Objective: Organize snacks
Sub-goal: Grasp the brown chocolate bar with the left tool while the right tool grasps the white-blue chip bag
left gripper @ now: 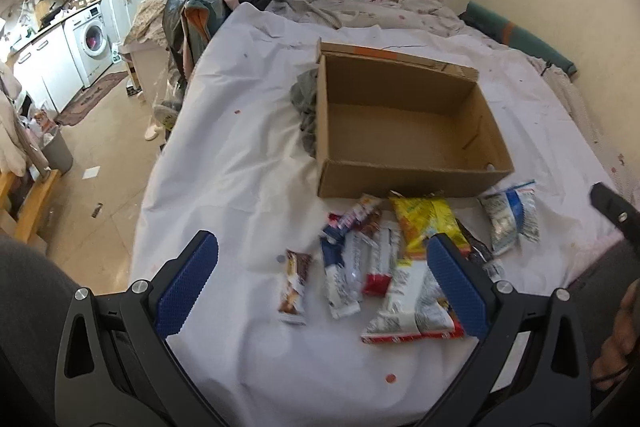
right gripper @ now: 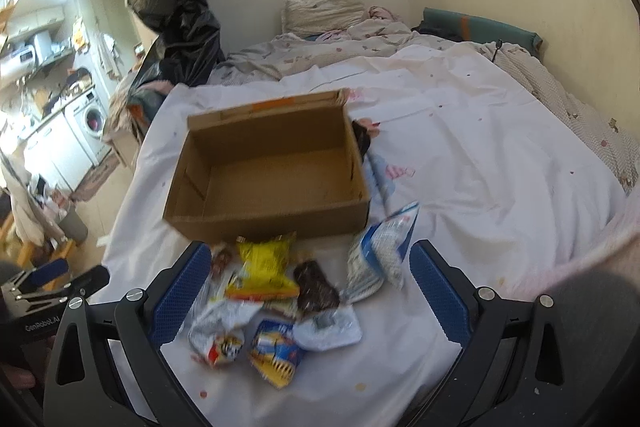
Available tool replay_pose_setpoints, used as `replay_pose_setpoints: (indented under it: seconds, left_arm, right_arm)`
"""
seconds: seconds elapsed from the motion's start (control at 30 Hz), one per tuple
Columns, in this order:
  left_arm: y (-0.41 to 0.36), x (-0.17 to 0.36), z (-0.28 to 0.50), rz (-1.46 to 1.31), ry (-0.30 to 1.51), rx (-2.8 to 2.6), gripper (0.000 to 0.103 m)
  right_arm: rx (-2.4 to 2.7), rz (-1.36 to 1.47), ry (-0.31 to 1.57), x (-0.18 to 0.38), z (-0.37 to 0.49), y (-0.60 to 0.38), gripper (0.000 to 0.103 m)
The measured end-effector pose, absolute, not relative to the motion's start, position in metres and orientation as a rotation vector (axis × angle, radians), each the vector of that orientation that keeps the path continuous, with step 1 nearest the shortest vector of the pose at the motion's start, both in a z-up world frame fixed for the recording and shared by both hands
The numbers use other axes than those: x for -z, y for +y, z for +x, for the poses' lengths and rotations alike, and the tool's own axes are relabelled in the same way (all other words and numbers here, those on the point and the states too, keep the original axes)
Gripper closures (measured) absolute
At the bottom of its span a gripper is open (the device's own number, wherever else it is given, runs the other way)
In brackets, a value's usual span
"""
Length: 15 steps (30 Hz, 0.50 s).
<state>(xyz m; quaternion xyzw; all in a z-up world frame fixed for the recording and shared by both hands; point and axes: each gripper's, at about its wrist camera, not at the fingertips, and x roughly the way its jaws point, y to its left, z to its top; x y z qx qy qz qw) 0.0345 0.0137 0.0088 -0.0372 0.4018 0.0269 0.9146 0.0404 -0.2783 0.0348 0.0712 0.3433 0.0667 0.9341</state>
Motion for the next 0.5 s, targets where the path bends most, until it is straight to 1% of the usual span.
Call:
replay_pose_setpoints:
  seconds: [0.17, 0.4, 0.47, 0.5]
  left_arm:
    - [0.026, -0.014, 0.062, -0.115, 0.902, -0.071, 0.000]
    - [0.047, 0.011, 0.108, -0.137, 1.086, -0.122, 0.000]
    - [0.052, 0.025, 0.119, -0.140, 1.147, -0.117, 0.004]
    - [0.055, 0.034, 0.123, -0.144, 1.178, -0.124, 0.009]
  right_arm:
    - [-0.113, 0.165, 0.772, -0.033, 0.066, -0.300, 0.001]
    - [-0.106, 0.226, 0.837, -0.023, 0.095, -0.325, 0.001]
    - [-0.099, 0.266, 0.854, -0.015, 0.100, -0.330, 0.001]
    - [-0.101, 0.294, 0.867, -0.010, 0.102, -0.333, 0.001]
